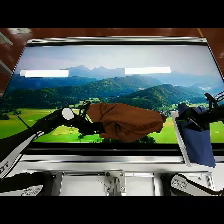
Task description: Fold the shirts.
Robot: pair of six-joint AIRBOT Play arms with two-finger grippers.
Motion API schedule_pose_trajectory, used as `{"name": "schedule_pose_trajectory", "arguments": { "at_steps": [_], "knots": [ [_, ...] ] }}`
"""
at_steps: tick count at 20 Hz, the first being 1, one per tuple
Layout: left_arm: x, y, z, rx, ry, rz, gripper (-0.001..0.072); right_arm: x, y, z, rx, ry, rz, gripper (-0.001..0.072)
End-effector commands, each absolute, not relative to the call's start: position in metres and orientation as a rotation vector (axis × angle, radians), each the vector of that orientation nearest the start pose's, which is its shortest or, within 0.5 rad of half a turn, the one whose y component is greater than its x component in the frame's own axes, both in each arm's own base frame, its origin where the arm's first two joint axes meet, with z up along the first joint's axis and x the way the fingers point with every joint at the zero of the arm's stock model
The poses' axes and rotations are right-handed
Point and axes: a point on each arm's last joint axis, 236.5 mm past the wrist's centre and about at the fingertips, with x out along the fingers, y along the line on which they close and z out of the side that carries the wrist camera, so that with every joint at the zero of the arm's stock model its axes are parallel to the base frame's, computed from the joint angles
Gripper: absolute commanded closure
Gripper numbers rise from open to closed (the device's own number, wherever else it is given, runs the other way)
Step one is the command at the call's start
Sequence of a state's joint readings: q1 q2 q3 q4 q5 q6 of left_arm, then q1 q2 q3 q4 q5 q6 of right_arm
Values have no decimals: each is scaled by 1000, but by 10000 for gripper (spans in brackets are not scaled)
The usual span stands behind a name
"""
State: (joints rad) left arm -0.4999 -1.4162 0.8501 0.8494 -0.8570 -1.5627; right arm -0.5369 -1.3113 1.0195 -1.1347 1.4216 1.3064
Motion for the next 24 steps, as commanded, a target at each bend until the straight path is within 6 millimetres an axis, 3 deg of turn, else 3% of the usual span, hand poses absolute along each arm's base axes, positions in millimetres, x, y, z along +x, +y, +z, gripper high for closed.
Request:
{"name": "schedule_pose_trajectory", "arguments": {
  "at_steps": [1,2,4,7,11,15,19,20,22,24],
  "knots": [
    [281,-295,-105,-518,1466,-458,53,297,-62,-32,629,1473,67,32],
    [285,-297,-108,-548,1457,-442,85,298,-62,-32,628,1470,66,32],
    [295,-300,-108,-587,1427,-422,345,299,-62,-33,631,1470,66,32],
    [305,-301,-102,-565,1382,-447,667,301,-49,-42,692,1479,118,32],
    [315,-309,-74,-513,1303,-538,670,298,-22,-61,806,1494,214,31],
    [318,-311,-57,-513,1267,-564,671,309,8,-70,926,1419,303,32],
    [318,-311,-53,-514,1257,-568,670,309,54,-89,819,1488,366,32],
    [319,-311,-51,-511,1250,-572,671,311,65,-92,783,1490,377,67],
    [323,-308,-39,-495,1210,-594,671,312,81,-89,740,1504,414,662],
    [336,-294,-14,-487,1134,-596,672,320,83,-68,715,1482,458,654]
  ]
}}
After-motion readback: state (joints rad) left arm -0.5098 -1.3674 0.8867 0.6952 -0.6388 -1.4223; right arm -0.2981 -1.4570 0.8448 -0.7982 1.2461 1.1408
